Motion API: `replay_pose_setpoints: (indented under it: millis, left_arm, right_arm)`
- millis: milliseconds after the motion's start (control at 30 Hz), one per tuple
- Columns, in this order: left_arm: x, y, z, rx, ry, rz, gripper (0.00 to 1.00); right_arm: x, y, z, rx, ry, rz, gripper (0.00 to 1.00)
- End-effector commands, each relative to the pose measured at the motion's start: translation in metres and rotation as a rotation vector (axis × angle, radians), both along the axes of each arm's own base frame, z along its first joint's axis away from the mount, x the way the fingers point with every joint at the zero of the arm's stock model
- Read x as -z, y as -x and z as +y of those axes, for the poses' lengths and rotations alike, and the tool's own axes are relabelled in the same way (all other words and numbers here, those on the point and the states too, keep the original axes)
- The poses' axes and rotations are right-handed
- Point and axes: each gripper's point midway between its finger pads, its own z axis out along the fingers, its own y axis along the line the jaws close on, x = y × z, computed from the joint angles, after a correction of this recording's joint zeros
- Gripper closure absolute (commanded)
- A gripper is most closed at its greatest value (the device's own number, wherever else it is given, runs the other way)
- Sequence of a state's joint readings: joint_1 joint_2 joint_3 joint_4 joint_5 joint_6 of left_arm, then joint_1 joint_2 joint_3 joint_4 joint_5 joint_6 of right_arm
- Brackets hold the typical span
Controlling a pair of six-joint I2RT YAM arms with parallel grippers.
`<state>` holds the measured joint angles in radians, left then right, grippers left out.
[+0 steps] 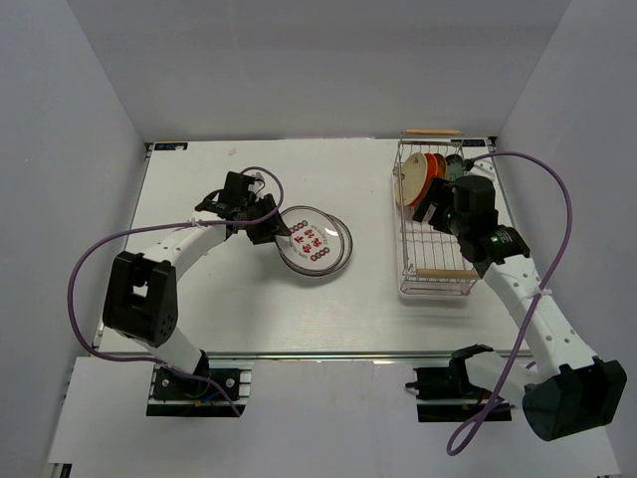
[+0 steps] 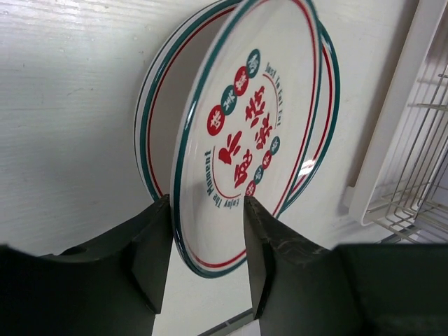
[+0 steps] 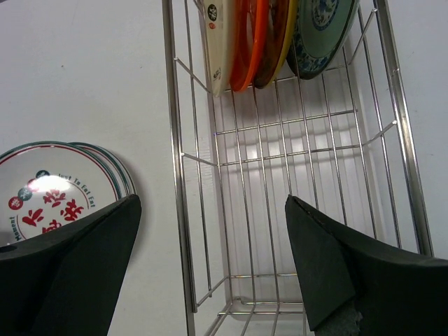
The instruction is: Unload the plates from the dish rack
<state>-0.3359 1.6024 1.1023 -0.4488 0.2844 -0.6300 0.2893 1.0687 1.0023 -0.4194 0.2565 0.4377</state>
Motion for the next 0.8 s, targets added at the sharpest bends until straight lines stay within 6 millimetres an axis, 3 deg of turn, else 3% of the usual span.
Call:
replay_pose_setpoints:
  millis: [0,267,300,400,433,567,633,767]
  left_arm:
    - [-0.017,-0.003,-0.001,-0.003,0.013,-0.038,0.47]
    - [-0.012,-0.006,-0.002,0.01,-0.045,-0.035,0.31]
    - [-0.009,-0.005,0.0,0.016,-0.064,-0.025,0.21]
    - [-0.001,-0.007,-0.001,0.03,-0.073,0.006,0.13]
    - [0.002,-0.008,-0.001,0.03,-0.083,0.01,0.05]
    - [0.015,-0.009,-0.007,0.057,-0.087,0.043,0.02]
    - [0.016,-0.011,-0.007,0.055,-0.094,0.052,0.02]
    - [0.016,-0.014,0.012,-0.007,-0.195,0.056,0.02]
  right_arm:
    - [-0.015,-0.004,-0.005,0.01,0.02,-0.051,0.11]
    - [-0.009,-0.006,-0.006,-0.006,0.059,-0.034,0.11]
    - [-0.009,-0.006,-0.007,-0.003,0.062,-0.032,0.11]
    - [-0.006,-0.008,-0.008,0.004,0.075,-0.022,0.11]
    - [-0.006,-0.009,-0.008,0.001,0.081,-0.022,0.11]
    - [-0.003,-0.019,-0.006,-0.031,0.133,0.001,0.11]
    - [-0.012,-0.026,-0.005,-0.033,0.142,-0.014,0.11]
    - [-0.026,-0.046,-0.001,-0.047,0.166,-0.057,0.11]
